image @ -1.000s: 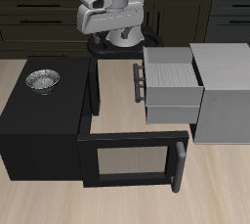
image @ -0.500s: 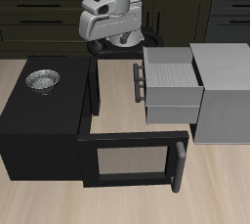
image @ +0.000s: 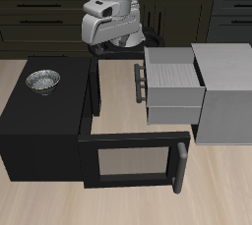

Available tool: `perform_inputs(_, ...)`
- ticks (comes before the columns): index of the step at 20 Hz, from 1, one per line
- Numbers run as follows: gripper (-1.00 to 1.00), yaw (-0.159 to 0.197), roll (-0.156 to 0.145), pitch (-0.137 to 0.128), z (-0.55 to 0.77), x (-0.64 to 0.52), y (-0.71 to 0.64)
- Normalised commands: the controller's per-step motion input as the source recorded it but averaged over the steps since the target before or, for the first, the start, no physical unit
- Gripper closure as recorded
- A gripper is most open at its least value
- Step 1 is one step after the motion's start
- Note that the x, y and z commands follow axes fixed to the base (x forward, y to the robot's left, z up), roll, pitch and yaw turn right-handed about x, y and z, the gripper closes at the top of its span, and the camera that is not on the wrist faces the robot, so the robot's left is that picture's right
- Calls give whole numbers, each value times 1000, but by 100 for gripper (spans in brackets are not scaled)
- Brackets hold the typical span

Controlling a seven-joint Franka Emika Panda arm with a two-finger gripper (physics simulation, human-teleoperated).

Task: Close the top and middle drawer of the white cabinet

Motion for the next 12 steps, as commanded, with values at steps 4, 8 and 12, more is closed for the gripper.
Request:
perform_inputs(4, -100, 164, 57, 12, -125, 117, 23)
perform_inputs(8, -100, 94, -7, -26, 31, 114, -11)
perform_inputs(12, -100, 137, 12, -14, -24, 114, 81)
